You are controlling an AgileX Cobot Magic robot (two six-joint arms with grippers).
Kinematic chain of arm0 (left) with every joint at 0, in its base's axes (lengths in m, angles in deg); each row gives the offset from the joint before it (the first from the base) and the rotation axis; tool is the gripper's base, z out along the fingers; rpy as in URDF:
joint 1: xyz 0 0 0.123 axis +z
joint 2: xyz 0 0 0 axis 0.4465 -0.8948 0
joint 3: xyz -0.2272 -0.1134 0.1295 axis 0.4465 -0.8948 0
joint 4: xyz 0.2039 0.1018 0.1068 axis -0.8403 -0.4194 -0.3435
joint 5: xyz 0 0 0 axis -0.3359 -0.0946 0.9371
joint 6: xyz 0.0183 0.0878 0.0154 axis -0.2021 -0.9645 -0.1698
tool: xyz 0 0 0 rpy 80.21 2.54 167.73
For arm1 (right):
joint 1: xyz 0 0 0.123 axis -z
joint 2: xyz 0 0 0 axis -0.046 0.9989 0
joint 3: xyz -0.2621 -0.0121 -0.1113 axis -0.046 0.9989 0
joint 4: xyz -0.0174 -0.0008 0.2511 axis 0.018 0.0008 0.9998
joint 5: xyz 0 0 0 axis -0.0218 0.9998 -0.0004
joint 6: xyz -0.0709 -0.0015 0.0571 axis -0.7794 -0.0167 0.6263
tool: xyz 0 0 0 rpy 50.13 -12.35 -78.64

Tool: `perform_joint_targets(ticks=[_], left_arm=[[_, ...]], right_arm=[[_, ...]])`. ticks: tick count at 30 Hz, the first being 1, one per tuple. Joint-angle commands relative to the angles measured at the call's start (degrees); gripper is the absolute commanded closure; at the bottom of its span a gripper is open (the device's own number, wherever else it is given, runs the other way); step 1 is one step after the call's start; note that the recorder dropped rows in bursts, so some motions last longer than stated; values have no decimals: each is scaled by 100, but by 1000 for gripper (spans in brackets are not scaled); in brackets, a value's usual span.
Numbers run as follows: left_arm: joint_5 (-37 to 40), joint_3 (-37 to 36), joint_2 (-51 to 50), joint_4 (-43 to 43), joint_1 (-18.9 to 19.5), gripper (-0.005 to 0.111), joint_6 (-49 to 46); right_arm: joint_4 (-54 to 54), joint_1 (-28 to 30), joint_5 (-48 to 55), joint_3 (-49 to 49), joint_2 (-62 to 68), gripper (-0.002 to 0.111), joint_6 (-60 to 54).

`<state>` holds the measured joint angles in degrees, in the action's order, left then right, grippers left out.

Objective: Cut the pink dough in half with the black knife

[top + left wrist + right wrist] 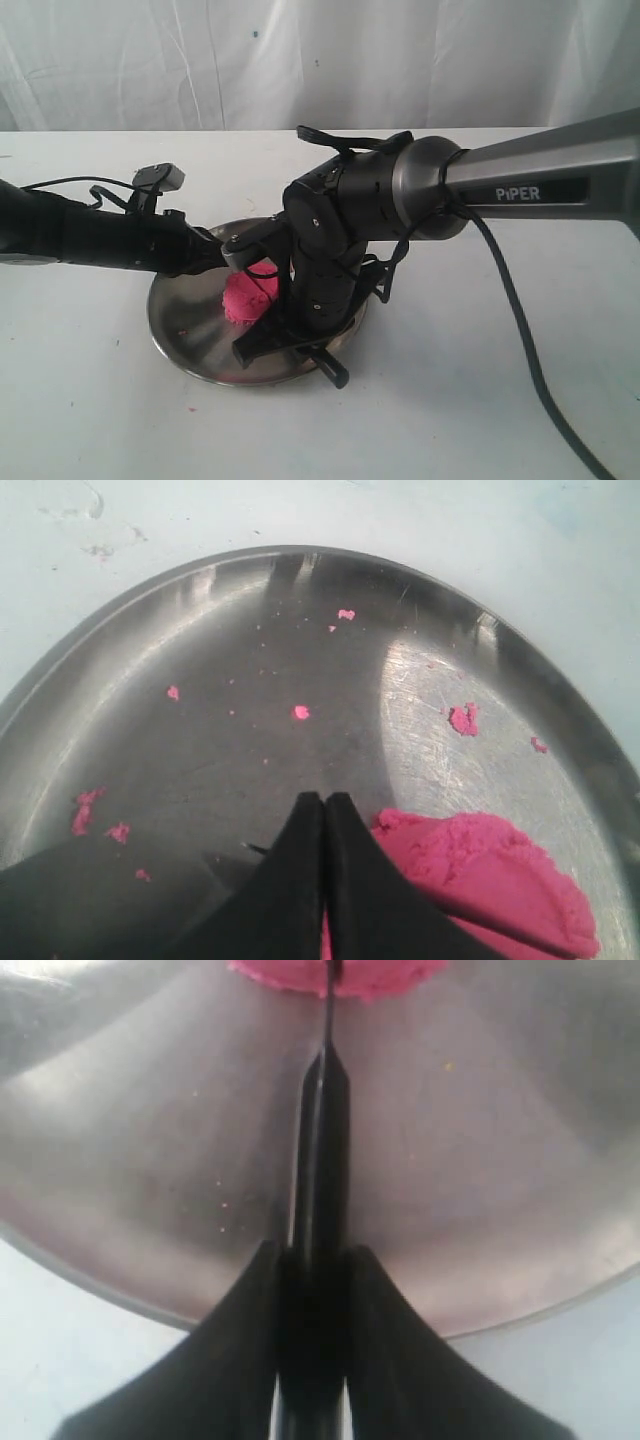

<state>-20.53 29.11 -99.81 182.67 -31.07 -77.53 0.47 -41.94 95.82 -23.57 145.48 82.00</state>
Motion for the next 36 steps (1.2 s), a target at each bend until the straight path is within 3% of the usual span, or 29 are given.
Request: perform_joint_targets(ticks=[1, 21, 36], left_arm=[[125, -3, 31, 118, -22, 107, -47], [140, -3, -356, 211, -22, 107, -202], [-183, -3, 404, 15, -11, 107, -148]], right_arm=[[10, 1, -86, 29, -5, 108, -12], [10, 1, -86, 29, -5, 108, -12], [29, 1, -4, 29, -5, 108, -12]])
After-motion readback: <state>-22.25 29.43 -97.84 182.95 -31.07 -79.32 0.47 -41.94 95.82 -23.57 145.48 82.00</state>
